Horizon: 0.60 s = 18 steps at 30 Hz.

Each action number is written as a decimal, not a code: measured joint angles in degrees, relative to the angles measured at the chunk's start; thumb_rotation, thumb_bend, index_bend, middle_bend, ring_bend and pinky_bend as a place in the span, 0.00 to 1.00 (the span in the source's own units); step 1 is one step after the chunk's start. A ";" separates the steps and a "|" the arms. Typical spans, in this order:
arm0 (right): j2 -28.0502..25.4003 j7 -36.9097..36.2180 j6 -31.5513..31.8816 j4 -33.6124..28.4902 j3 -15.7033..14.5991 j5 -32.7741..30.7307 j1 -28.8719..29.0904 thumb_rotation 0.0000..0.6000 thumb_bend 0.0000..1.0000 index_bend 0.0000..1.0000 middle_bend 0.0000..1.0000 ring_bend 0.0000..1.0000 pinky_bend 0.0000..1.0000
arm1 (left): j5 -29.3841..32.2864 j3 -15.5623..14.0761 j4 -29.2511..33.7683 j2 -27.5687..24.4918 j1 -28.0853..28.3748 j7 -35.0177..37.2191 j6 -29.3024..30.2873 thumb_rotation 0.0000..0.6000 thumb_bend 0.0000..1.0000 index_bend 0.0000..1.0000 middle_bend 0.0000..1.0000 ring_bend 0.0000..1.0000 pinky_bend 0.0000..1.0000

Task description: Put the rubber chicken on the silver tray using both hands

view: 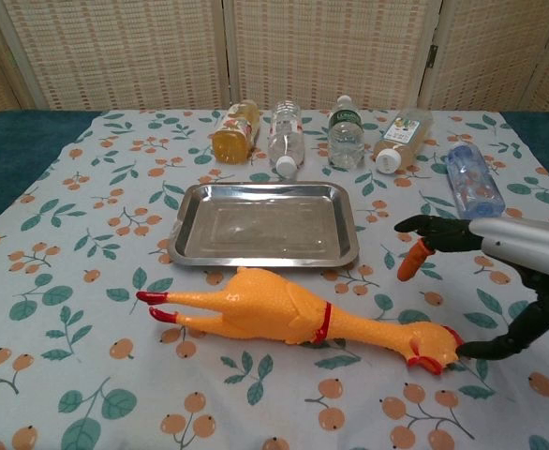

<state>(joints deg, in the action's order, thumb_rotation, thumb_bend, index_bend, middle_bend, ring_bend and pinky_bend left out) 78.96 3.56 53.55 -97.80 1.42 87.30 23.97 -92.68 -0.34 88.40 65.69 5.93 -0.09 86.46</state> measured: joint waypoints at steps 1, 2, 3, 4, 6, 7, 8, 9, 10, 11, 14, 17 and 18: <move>1.11 1.01 -0.41 0.40 0.30 -0.78 0.45 1.00 0.13 0.33 0.00 0.00 0.00 | 0.08 -0.12 0.03 -0.11 0.04 -0.17 -0.32 1.00 0.46 0.00 0.00 0.00 0.10; 2.43 2.25 -0.97 0.89 0.68 -1.97 1.01 1.00 0.13 0.34 0.00 0.00 0.00 | 0.16 -0.19 0.05 -0.18 0.08 -0.23 -0.53 1.00 0.47 0.00 0.00 0.00 0.10; 3.33 3.06 -1.38 1.24 0.96 -2.93 1.41 1.00 0.14 0.34 0.00 0.00 0.00 | 0.23 -0.25 0.07 -0.24 0.12 -0.21 -0.67 1.00 0.47 0.00 0.00 0.00 0.10; 4.24 3.84 -1.74 1.60 1.25 -3.90 1.80 1.00 0.14 0.34 0.00 0.00 0.00 | 0.22 -0.30 0.13 -0.32 0.12 -0.10 -0.66 1.00 0.47 0.00 0.00 0.00 0.10; 6.27 5.64 -2.33 2.53 1.87 -5.99 2.62 1.00 0.14 0.34 0.00 0.00 0.00 | 0.22 -0.32 0.21 -0.40 0.09 0.10 -0.53 1.00 0.47 0.00 0.00 0.00 0.10; 6.97 6.30 -2.52 2.92 2.09 -6.78 2.94 1.00 0.14 0.34 0.00 0.00 0.00 | 0.24 -0.29 0.23 -0.42 0.09 0.14 -0.49 1.00 0.47 0.00 0.00 0.00 0.10; 7.72 7.04 -2.78 3.37 2.32 -7.74 3.32 1.00 0.14 0.35 0.00 0.00 0.00 | 0.24 -0.28 0.23 -0.41 0.11 0.16 -0.51 1.00 0.47 0.00 0.00 0.00 0.10; 8.15 7.48 -3.00 3.64 2.46 -8.41 3.59 1.00 0.15 0.35 0.00 0.00 0.00 | 0.22 -0.30 0.24 -0.43 0.14 0.19 -0.55 1.00 0.47 0.00 0.00 0.00 0.10; 8.51 7.84 -3.25 3.85 2.57 -9.07 3.86 1.00 0.16 0.35 0.00 0.00 0.00 | 0.17 -0.36 0.25 -0.43 0.18 0.21 -0.67 1.00 0.48 0.00 0.00 0.00 0.10; 8.91 8.28 -3.61 4.06 2.70 -9.92 4.22 1.00 0.18 0.36 0.00 0.00 0.00 | 0.13 -0.41 0.26 -0.43 0.22 0.23 -0.76 1.00 0.49 0.00 0.00 0.00 0.10; 9.91 9.52 -4.21 4.63 2.95 -11.67 5.15 1.00 0.20 0.36 0.00 0.00 0.00 | 0.02 -0.54 0.33 -0.49 0.34 0.61 -0.99 1.00 0.55 0.00 0.00 0.00 0.10; 10.38 10.55 -4.89 4.85 2.91 -13.04 5.89 1.00 0.20 0.37 0.00 0.00 0.00 | 0.19 -0.67 0.49 -0.75 0.47 0.98 -1.50 1.00 0.59 0.00 0.00 0.00 0.10; 10.47 10.94 -5.04 4.89 2.86 -13.43 6.08 1.00 0.20 0.37 0.00 0.00 0.00 | 0.29 -0.69 0.58 -0.85 0.51 0.99 -1.65 1.00 0.60 0.00 0.00 0.00 0.10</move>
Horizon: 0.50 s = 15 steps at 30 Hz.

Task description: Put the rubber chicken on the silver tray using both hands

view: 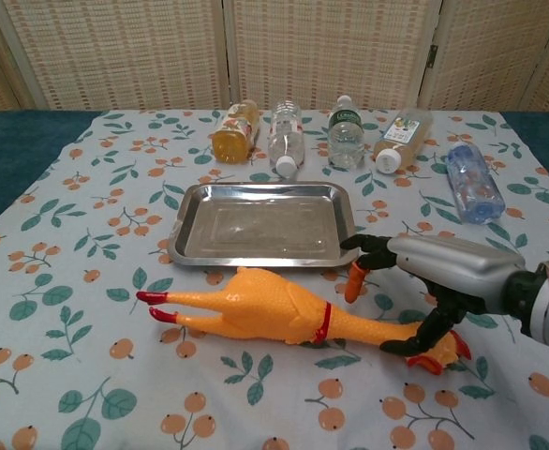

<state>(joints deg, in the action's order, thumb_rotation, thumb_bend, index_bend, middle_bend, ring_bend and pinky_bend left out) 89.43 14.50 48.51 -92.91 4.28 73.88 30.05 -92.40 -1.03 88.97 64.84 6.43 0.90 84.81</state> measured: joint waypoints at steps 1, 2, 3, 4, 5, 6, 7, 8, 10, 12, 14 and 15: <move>0.11 0.44 -0.07 0.05 -0.07 -0.24 0.16 1.00 0.20 0.37 0.00 0.00 0.00 | 0.10 -0.02 0.13 -0.12 0.04 -0.02 -0.12 1.00 0.60 0.00 0.00 0.00 0.10; 0.30 1.10 -0.04 0.12 -0.20 -0.44 0.34 1.00 0.20 0.38 0.00 0.00 0.00 | 0.15 -0.02 0.21 -0.19 0.06 -0.06 -0.17 1.00 0.60 0.00 0.00 0.00 0.10; 0.50 1.60 0.03 0.20 -0.34 -0.57 0.46 1.00 0.20 0.38 0.00 0.00 0.00 | 0.18 -0.03 0.25 -0.22 0.07 -0.09 -0.21 1.00 0.61 0.00 0.00 0.00 0.10; 0.74 2.04 0.06 0.24 -0.51 -0.79 0.59 1.00 0.20 0.38 0.00 0.00 0.00 | 0.21 -0.04 0.33 -0.27 0.07 -0.12 -0.22 1.00 0.61 0.00 0.00 0.00 0.10; 1.01 2.32 0.03 0.23 -0.69 -1.19 0.75 1.00 0.20 0.39 0.00 0.00 0.00 | 0.24 -0.06 0.37 -0.32 0.07 -0.10 -0.24 1.00 0.62 0.00 0.00 0.00 0.10; 1.19 2.40 -0.03 0.20 -0.79 -1.53 0.90 1.00 0.20 0.41 0.00 0.00 0.00 | 0.26 -0.07 0.40 -0.37 0.06 -0.04 -0.25 1.00 0.62 0.00 0.00 0.00 0.10; 1.40 2.50 -0.09 0.17 -0.90 -1.82 1.08 1.00 0.20 0.42 0.01 0.00 0.00 | 0.31 -0.08 0.46 -0.44 0.05 0.08 -0.26 1.00 0.62 0.00 0.00 0.00 0.10; 1.65 2.59 -0.12 0.13 -1.02 -2.06 1.30 1.00 0.20 0.44 0.02 0.00 0.00 | 0.36 -0.09 0.50 -0.50 0.05 0.15 -0.28 1.00 0.62 0.00 0.00 0.00 0.10; 1.94 2.70 0.04 0.15 -1.11 -2.24 1.44 1.00 0.21 0.48 0.04 0.00 0.00 | 0.39 -0.11 0.55 -0.63 0.03 0.34 -0.28 1.00 0.62 0.00 0.00 0.00 0.10; 2.23 3.19 0.38 0.30 -1.20 -2.46 1.54 1.00 0.21 0.53 0.07 0.00 0.00 | 0.36 -0.16 0.53 -0.71 0.00 0.48 -0.26 1.00 0.62 0.00 0.00 0.00 0.10; 2.50 3.97 0.69 0.43 -1.31 -2.91 1.66 1.00 0.22 0.57 0.11 0.00 0.00 | 0.38 -0.21 0.57 -0.76 0.03 0.54 -0.38 1.00 0.62 0.00 0.00 0.00 0.10; 2.63 4.37 0.92 0.49 -1.34 -3.11 1.69 1.00 0.23 0.59 0.14 0.00 0.00 | 0.42 -0.25 0.62 -0.81 0.03 0.54 -0.45 1.00 0.62 0.00 0.00 0.00 0.10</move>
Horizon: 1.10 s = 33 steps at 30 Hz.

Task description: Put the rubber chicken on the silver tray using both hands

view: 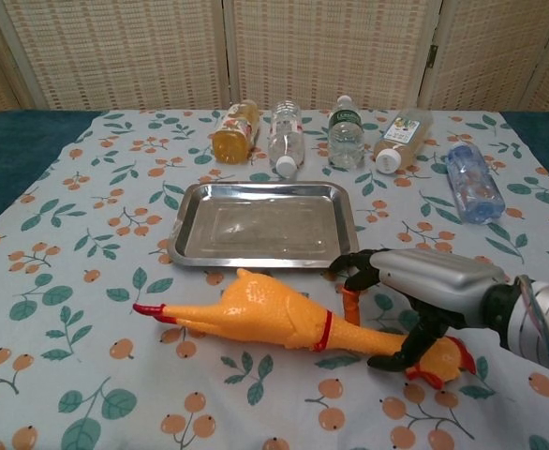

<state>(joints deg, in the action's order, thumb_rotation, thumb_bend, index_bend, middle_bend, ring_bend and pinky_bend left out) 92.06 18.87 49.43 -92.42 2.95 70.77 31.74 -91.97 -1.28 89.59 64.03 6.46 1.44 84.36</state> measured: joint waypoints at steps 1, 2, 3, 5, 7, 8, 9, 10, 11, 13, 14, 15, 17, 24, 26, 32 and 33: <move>0.15 0.44 0.32 0.07 -0.02 -0.18 0.01 1.00 0.23 0.60 0.16 0.00 0.00 | 0.07 -0.04 0.07 -0.07 0.00 0.03 -0.10 1.00 0.62 0.00 0.00 0.00 0.10; 0.39 1.05 0.91 0.18 -0.03 -0.39 -0.01 1.00 0.24 0.63 0.19 0.01 0.01 | 0.14 -0.07 0.12 -0.13 -0.01 0.06 -0.17 1.00 0.62 0.00 0.00 0.00 0.10; 0.61 1.57 1.46 0.30 -0.04 -0.50 -0.06 1.00 0.25 0.65 0.23 0.04 0.03 | 0.19 -0.09 0.19 -0.20 -0.03 0.07 -0.20 1.00 0.62 0.00 0.00 0.00 0.10; 1.25 3.17 3.07 0.68 -0.03 -0.68 -0.22 1.00 0.26 0.70 0.32 0.16 0.19 | 0.25 -0.14 0.24 -0.28 -0.05 0.12 -0.26 1.00 0.62 0.00 0.00 0.00 0.10; 1.92 4.53 4.63 0.97 0.00 -0.79 -0.40 1.00 0.26 0.74 0.39 0.28 0.38 | 0.11 -0.18 0.23 -0.27 -0.06 0.24 -0.20 1.00 0.62 0.00 0.00 0.00 0.10; 2.22 5.02 5.35 1.05 0.02 -0.78 -0.50 1.00 0.27 0.75 0.42 0.32 0.45 | 0.07 -0.19 0.21 -0.28 -0.05 0.27 -0.17 1.00 0.62 0.00 0.00 0.00 0.10; 2.47 5.36 5.99 1.11 0.05 -0.73 -0.59 1.00 0.27 0.76 0.43 0.35 0.51 | 0.01 -0.20 0.19 -0.28 -0.04 0.29 -0.15 1.00 0.62 0.00 0.00 0.00 0.10; 2.78 5.71 6.56 1.18 0.08 -0.62 -0.72 1.00 0.27 0.77 0.45 0.39 0.57 | -0.01 -0.20 0.17 -0.28 -0.04 0.31 -0.14 1.00 0.62 0.00 0.00 0.00 0.10; 2.93 5.82 6.85 1.21 0.11 -0.43 -0.80 1.00 0.27 0.78 0.47 0.42 0.62 | -0.05 -0.22 0.15 -0.27 -0.04 0.33 -0.13 1.00 0.62 0.00 0.01 0.00 0.11; 2.94 5.72 7.24 1.13 0.15 -0.08 -0.86 1.00 0.27 0.83 0.52 0.51 0.72 | -0.39 -0.26 0.01 -0.14 -0.02 0.41 0.01 1.00 0.62 0.00 0.02 0.01 0.12; 2.93 5.45 7.77 1.02 0.19 0.52 -0.92 1.00 0.27 0.84 0.53 0.53 0.74 | -0.66 -0.31 -0.07 -0.04 -0.01 0.46 0.13 1.00 0.62 0.00 0.04 0.02 0.13; 2.88 5.22 8.31 0.90 0.28 1.17 -0.96 1.00 0.27 0.85 0.54 0.55 0.76 | -1.08 -0.41 -0.11 0.09 0.03 0.60 0.26 1.00 0.61 0.00 0.05 0.03 0.14; 2.57 4.22 9.73 0.39 0.66 3.14 -1.00 1.00 0.27 0.87 0.56 0.58 0.79 | -2.72 -0.71 -0.36 0.69 0.15 1.88 0.93 1.00 0.58 0.00 0.07 0.04 0.15; 1.63 2.64 10.51 -1.35 2.76 4.36 0.07 1.00 0.28 0.87 0.58 0.60 0.82 | -13.47 -4.11 -0.30 1.93 2.20 14.15 2.66 1.00 0.42 0.00 0.07 0.07 0.21; 1.55 2.48 10.35 -2.05 3.12 4.10 0.37 1.00 0.28 0.88 0.58 0.60 0.82 | -17.21 -4.99 0.75 1.95 3.25 16.57 2.44 1.00 0.41 0.00 0.04 0.05 0.21; 1.17 1.25 9.71 -3.97 4.47 3.71 1.51 1.00 0.28 0.88 0.58 0.60 0.82 | -18.35 -5.25 6.99 1.81 6.50 10.68 -2.32 1.00 0.38 0.00 0.00 0.00 0.16; 1.06 0.95 9.47 -4.25 4.75 3.48 1.71 1.00 0.28 0.88 0.58 0.60 0.82 | -17.89 -5.20 8.40 1.78 7.18 9.40 -3.79 1.00 0.38 0.00 0.00 0.00 0.16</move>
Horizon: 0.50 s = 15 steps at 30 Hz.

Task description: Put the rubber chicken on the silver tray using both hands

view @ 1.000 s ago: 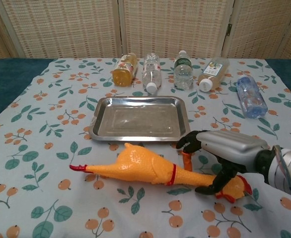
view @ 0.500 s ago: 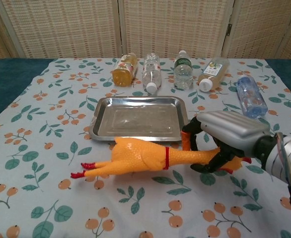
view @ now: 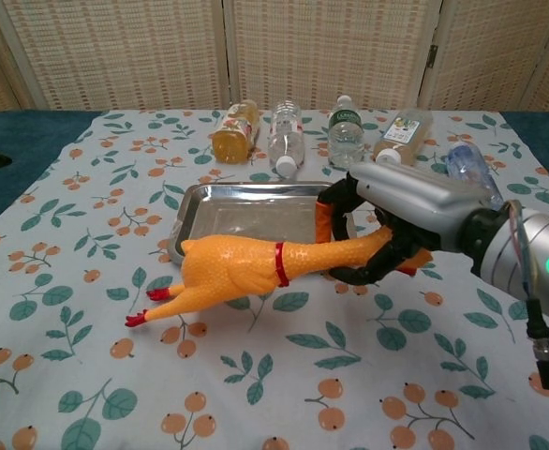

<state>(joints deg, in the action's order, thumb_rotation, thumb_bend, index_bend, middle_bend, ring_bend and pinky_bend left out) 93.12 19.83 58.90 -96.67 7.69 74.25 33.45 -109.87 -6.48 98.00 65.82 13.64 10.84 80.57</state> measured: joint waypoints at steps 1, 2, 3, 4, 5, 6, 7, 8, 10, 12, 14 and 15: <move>-0.09 -0.34 -0.16 -0.24 0.28 -0.20 0.17 1.00 0.28 0.88 0.58 0.60 0.82 | 0.88 0.18 1.64 0.03 0.97 -1.17 -2.12 1.00 0.38 0.00 0.00 0.00 0.15; -0.17 -0.90 -0.31 -0.53 0.67 -0.46 0.38 1.00 0.28 0.88 0.58 0.60 0.82 | 1.78 0.43 2.65 0.16 1.70 -1.57 -3.74 1.00 0.37 0.00 0.00 0.00 0.15; -0.23 -1.38 -0.42 -0.76 0.98 -0.67 0.54 1.00 0.28 0.88 0.58 0.60 0.82 | 2.83 0.79 3.40 0.41 2.33 -1.72 -5.22 1.00 0.37 0.00 0.00 0.00 0.14; -0.27 -1.88 -0.50 -0.98 1.29 -0.87 0.68 1.00 0.28 0.88 0.58 0.60 0.82 | 4.52 1.39 4.08 0.96 3.09 -1.78 -6.77 1.00 0.37 0.00 0.00 0.00 0.14; -0.28 -2.56 -0.55 -1.22 1.72 -1.13 0.86 1.00 0.28 0.88 0.58 0.60 0.82 | 5.96 1.92 4.41 1.50 3.62 -1.92 -7.69 1.00 0.37 0.00 0.00 0.00 0.14; -0.27 -3.01 -0.57 -1.37 2.08 -1.31 1.03 1.00 0.28 0.88 0.58 0.60 0.82 | 7.50 2.49 4.68 2.10 4.14 -2.25 -8.58 1.00 0.37 0.00 0.00 0.00 0.13; -0.23 -3.29 -0.54 -1.46 2.42 -1.46 1.21 1.00 0.28 0.88 0.58 0.60 0.82 | 9.69 3.33 4.96 2.96 4.82 -2.85 -9.83 1.00 0.37 0.00 0.00 0.00 0.13; -0.07 -3.48 -0.36 -1.51 2.75 -1.57 1.40 1.00 0.28 0.88 0.58 0.60 0.82 | 11.37 4.01 5.14 3.64 5.32 -3.33 -10.73 1.00 0.37 0.00 0.00 0.00 0.13; 0.42 -3.57 0.05 -1.44 3.03 -1.66 1.60 1.00 0.28 0.88 0.58 0.60 0.82 | 15.33 5.68 5.56 5.19 6.49 -4.40 -12.75 1.00 0.36 0.00 0.00 0.00 0.13; 1.26 -3.53 0.58 -1.25 3.38 -1.86 1.83 1.00 0.28 0.88 0.58 0.60 0.82 | 18.59 7.23 5.82 6.43 7.52 -5.54 -14.29 1.00 0.36 0.00 0.00 0.00 0.13; 2.29 -3.24 1.21 -0.94 3.74 -2.09 2.07 1.00 0.28 0.88 0.58 0.60 0.82 | 22.16 8.99 5.94 7.72 8.63 -7.16 -15.75 1.00 0.37 0.00 0.00 0.00 0.12; 2.83 -3.07 1.53 -0.79 3.91 -2.20 2.17 1.00 0.28 0.88 0.58 0.60 0.82 | 23.65 9.68 5.97 8.21 9.08 -7.84 -16.31 1.00 0.37 0.00 0.00 0.00 0.12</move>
<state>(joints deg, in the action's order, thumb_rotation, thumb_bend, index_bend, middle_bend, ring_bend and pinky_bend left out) 95.95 16.75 60.43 -97.45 11.60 72.05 35.62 -86.21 3.20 103.96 74.03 22.72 3.00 64.26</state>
